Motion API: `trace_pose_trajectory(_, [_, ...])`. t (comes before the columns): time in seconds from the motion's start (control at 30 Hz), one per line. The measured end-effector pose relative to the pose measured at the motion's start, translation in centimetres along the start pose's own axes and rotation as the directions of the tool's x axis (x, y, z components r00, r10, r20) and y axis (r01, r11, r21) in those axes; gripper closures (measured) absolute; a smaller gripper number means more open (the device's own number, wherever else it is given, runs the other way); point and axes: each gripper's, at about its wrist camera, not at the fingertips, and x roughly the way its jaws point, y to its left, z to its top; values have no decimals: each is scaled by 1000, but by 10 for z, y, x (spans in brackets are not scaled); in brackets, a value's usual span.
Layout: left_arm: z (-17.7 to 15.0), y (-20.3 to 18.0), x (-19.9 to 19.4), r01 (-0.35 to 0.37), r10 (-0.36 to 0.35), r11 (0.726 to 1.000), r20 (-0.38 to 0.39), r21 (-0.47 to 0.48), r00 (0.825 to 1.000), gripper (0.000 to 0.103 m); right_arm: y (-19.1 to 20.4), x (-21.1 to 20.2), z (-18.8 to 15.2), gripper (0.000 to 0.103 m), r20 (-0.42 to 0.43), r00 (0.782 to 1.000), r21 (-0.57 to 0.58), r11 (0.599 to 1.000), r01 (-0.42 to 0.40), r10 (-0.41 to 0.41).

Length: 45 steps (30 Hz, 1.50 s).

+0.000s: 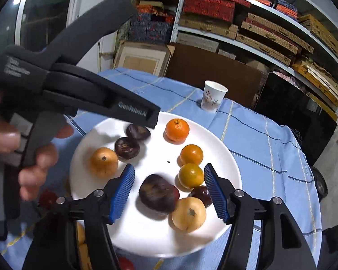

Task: Organize fruits
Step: 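Carry both dark purple fruits over the white plate and open both tools, then grasp an orange with the right tool while the left grasps a dark purple fruit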

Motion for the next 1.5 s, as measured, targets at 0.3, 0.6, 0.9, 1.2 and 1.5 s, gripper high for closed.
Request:
trace_pose_trajectory(0.3, [-62,8,-96,57,-59,997,36,54,998,24,2,-85,-48,38,-32,999,36,999,-23,24])
trace_pose_trajectory(0.6, [-168,17,-143,30,-32,994,10,107,999,17,33,-82,-99,40,-119,992,150,988,-25,43])
trace_pose_trajectory(0.9, [-195,25,-126,-57,59,988,-10,141,998,17,50,-47,-96,50,-193,980,182,983,-8,44])
trace_pose_trajectory(1.2, [-205,-1,-91,-126,142,958,-44,257,989,17,40,-119,-119,57,-74,995,241,969,-51,71])
trace_pose_trajectory(1.5, [-203,-9,-67,-132,153,952,-55,277,987,51,39,-142,-138,57,-69,992,257,963,-87,108])
